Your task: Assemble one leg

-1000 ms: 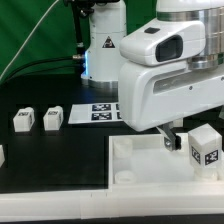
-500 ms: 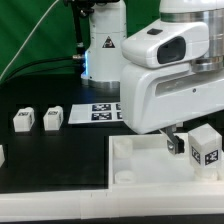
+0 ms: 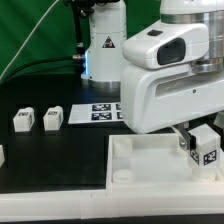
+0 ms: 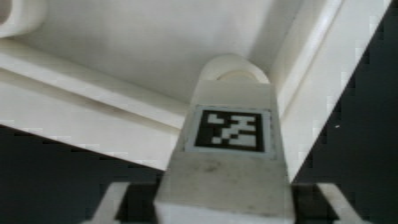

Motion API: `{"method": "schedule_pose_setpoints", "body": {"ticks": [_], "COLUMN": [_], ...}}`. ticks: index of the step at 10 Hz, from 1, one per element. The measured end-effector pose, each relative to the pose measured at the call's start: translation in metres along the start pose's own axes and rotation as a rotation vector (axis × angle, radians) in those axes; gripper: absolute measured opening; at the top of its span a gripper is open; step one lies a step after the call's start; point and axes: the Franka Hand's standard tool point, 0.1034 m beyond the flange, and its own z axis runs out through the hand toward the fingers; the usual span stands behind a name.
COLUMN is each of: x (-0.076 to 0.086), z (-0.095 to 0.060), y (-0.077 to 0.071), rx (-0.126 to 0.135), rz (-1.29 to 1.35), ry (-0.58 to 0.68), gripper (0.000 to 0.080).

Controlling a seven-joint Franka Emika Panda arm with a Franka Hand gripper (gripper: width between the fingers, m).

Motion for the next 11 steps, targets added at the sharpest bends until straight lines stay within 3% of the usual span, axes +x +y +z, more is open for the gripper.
{"method": "schedule_pose_setpoints", "body": {"ticks": [3,11], "x": [0.0008,-0.0059], "z": [-0.0003,-0.0001], "y": [-0.0009,-0.0008], "rx": [0.006,0.001], "rz": [0.102,1.12], "ry": [0.004,0.074], "gripper": [0.031,0.0294]}}
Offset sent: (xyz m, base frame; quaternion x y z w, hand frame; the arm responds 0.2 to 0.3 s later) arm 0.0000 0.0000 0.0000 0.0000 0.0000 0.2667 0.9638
